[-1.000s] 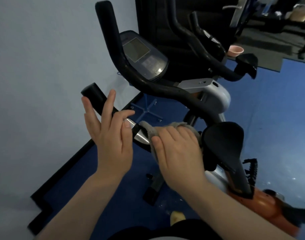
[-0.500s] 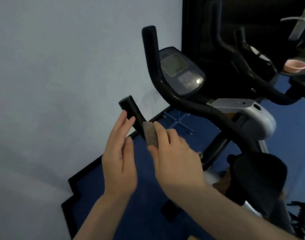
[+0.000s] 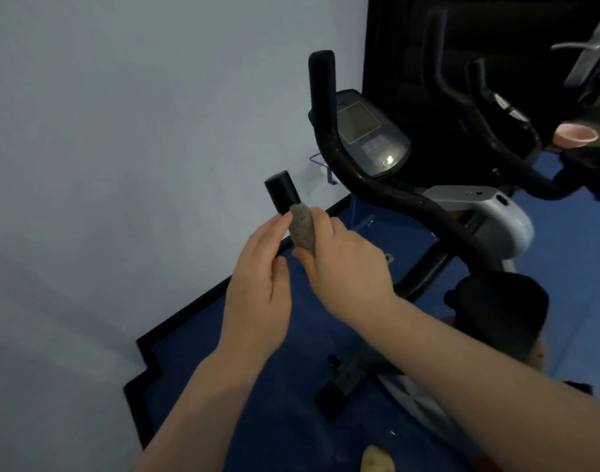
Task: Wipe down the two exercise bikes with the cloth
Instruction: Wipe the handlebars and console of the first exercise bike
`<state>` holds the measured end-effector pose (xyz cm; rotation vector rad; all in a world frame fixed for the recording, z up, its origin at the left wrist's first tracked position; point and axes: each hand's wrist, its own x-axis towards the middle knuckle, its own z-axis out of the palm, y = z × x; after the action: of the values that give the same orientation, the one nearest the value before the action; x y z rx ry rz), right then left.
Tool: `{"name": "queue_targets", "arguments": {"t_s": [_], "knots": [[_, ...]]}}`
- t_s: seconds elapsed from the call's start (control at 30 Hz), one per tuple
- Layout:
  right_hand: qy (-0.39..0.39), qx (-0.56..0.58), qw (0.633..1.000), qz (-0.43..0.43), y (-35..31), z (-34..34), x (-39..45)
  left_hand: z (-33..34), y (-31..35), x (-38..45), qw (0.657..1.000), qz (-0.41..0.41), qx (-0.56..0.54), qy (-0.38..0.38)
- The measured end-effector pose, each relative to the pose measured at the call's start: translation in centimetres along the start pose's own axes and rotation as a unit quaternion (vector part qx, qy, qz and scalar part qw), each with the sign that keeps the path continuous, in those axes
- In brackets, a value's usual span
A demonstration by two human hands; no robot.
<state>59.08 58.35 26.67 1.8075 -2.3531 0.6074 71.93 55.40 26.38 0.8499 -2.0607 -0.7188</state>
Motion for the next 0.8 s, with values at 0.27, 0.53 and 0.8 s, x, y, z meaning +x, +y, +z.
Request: {"name": "queue_targets", "arguments": {"t_s": [0.27, 0.53, 0.8], "knots": [[-0.170, -0.024, 0.982, -0.082, 4.4, -2.3, -2.5, 3.1, 1.0, -2.3, 0.998, -0.016, -0.059, 0.010], [-0.431, -0.041, 0.877, -0.208, 12.2, -8.2, 0.3, 5.9, 3.1, -1.8, 0.997, 0.052, 0.038, -0.041], [-0.418, 0.084, 0.860, -0.279, 14.0, -6.4, 1.5, 11.0, 6.5, -0.7, 0.991, -0.048, 0.046, 0.115]]}}
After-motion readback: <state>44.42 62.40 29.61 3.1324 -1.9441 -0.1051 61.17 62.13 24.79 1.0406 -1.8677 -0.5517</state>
